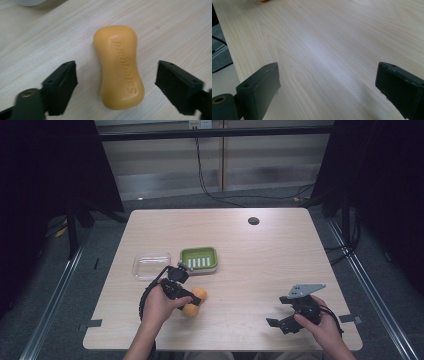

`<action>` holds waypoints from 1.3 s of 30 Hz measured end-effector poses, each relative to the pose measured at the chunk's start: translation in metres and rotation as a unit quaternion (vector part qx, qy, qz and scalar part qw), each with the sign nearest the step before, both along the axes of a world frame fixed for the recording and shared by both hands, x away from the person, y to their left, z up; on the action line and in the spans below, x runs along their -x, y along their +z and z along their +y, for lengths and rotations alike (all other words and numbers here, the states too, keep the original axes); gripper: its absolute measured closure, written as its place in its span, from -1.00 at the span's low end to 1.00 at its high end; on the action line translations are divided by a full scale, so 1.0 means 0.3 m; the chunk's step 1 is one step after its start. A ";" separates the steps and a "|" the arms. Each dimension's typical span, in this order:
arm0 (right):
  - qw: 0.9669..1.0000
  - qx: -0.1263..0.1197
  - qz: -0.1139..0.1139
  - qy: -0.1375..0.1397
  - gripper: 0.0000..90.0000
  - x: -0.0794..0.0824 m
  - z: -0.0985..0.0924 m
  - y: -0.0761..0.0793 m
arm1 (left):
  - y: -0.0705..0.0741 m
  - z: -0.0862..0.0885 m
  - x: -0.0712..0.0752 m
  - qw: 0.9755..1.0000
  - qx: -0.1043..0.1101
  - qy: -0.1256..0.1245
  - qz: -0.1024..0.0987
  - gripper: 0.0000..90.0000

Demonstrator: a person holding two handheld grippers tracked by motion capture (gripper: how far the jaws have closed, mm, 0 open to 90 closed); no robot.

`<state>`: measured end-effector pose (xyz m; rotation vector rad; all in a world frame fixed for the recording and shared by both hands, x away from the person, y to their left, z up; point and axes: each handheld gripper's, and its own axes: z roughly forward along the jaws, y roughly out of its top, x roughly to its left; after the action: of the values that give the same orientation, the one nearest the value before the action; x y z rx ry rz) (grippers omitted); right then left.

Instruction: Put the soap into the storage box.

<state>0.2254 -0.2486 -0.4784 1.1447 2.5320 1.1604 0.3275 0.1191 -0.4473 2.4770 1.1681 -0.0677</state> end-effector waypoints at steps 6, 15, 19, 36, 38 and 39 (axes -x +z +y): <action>1.000 0.001 0.001 -0.004 -0.88 0.010 -0.009 -0.001 | -0.021 -0.023 -0.018 1.000 -0.019 0.001 0.012 -0.42; 1.000 -0.001 0.000 -0.010 -0.88 0.021 -0.022 0.000 | -0.043 -0.051 -0.025 0.999 -0.029 0.001 0.029 -0.33; 1.000 -0.002 0.003 -0.012 -0.88 0.023 -0.024 -0.001 | -0.049 -0.054 -0.027 0.999 -0.031 -0.004 0.031 -0.32; 1.000 -0.004 0.003 -0.010 -0.88 0.022 -0.029 0.000 | -0.069 -0.066 -0.025 0.999 -0.041 0.009 0.025 -0.09; 1.000 -0.003 0.002 -0.011 -0.88 0.022 -0.030 0.001 | -0.068 -0.068 -0.023 0.999 -0.044 0.005 0.024 -0.07; 1.000 -0.003 0.002 -0.012 -0.88 0.022 -0.030 0.001 | -0.067 -0.070 -0.022 0.999 -0.044 0.007 0.027 -0.03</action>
<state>0.2189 -0.2575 -0.4779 1.1762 2.5124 1.1608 0.3342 0.0982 -0.4675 2.5569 1.2352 -0.0806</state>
